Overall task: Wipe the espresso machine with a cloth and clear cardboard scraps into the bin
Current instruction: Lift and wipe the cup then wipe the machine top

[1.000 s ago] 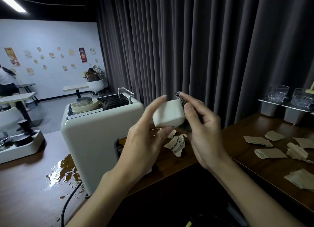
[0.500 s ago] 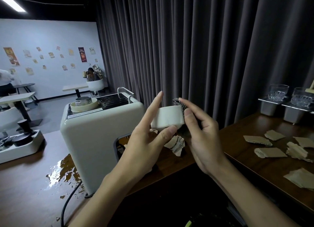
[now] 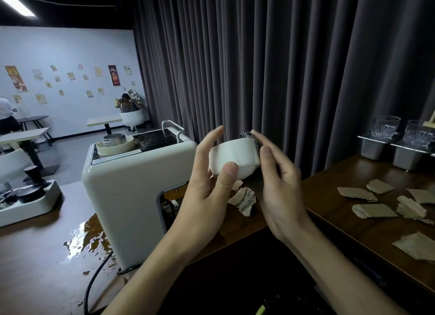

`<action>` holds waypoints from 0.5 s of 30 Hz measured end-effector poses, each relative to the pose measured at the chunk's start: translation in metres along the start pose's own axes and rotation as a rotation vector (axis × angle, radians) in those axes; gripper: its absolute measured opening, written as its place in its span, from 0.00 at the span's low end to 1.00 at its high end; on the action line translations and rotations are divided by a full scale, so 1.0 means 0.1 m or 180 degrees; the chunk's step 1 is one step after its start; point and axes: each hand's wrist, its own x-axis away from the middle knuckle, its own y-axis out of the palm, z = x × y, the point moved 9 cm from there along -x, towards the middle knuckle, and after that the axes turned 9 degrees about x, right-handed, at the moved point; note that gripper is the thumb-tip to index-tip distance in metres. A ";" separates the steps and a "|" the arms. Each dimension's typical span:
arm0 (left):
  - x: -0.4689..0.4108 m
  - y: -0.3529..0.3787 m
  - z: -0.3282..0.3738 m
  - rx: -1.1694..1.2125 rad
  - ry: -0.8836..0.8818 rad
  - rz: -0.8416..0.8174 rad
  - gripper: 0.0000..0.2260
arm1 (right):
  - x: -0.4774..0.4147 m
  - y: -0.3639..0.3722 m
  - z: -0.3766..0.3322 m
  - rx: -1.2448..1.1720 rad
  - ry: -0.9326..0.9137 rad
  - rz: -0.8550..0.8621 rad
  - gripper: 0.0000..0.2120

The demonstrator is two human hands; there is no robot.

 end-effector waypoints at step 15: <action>-0.02 -0.05 -0.07 0.0005 -0.0120 0.0035 0.12 | 0.02 -0.01 0.01 -0.0358 0.0056 0.0149 0.13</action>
